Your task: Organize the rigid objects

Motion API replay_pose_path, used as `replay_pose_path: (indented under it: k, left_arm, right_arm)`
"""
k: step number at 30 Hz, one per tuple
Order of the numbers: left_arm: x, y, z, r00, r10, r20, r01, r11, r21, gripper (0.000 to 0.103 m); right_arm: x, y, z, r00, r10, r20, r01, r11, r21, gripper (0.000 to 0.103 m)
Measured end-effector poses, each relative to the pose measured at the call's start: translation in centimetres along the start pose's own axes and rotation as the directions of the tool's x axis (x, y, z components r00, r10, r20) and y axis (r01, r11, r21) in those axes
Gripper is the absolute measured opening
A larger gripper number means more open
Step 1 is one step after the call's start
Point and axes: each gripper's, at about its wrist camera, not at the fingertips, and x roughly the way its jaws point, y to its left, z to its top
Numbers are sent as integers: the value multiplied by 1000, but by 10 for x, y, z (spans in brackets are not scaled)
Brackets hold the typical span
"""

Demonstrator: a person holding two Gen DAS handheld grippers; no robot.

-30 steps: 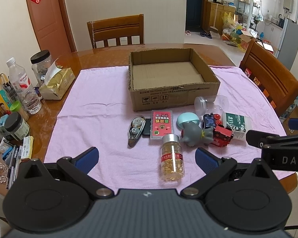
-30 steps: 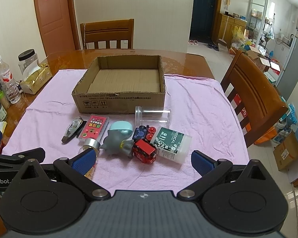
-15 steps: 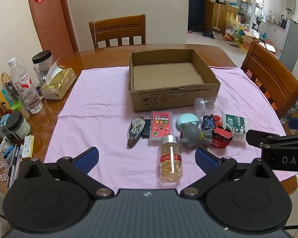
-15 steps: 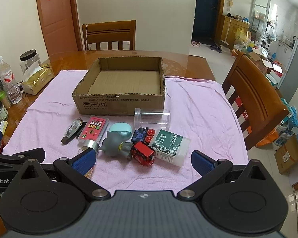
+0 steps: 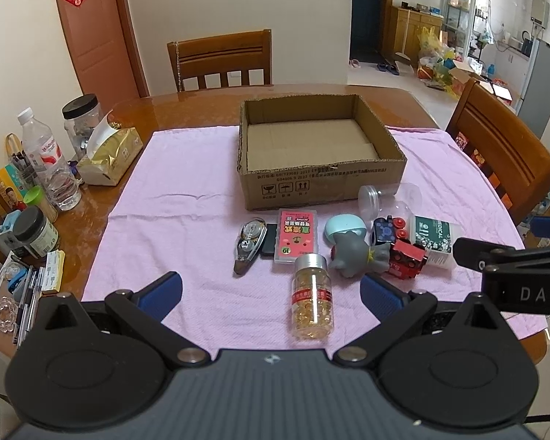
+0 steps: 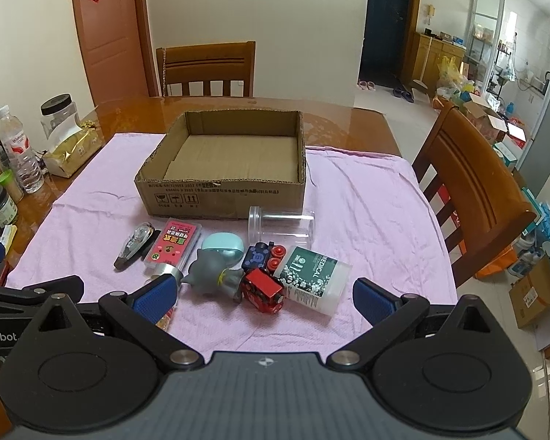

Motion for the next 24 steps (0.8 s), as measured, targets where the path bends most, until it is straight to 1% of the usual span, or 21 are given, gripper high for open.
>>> replay_pose_path:
  k: [15, 21, 24]
  left_arm:
    - [0, -1, 5, 1000, -12, 8, 12, 1000, 4, 102]
    - [8, 0, 2, 1000, -24, 19, 24, 999, 41, 102]
    - [15, 2, -1, 999, -42, 27, 40, 997, 63, 102]
  right_arm:
    - [-5, -5, 7, 999, 21, 24, -21, 1000, -1, 103]
    - [-1, -2, 5, 999, 26, 41, -26, 1000, -12, 103]
    - [2, 1, 2, 998, 37, 57, -36, 999, -18, 103]
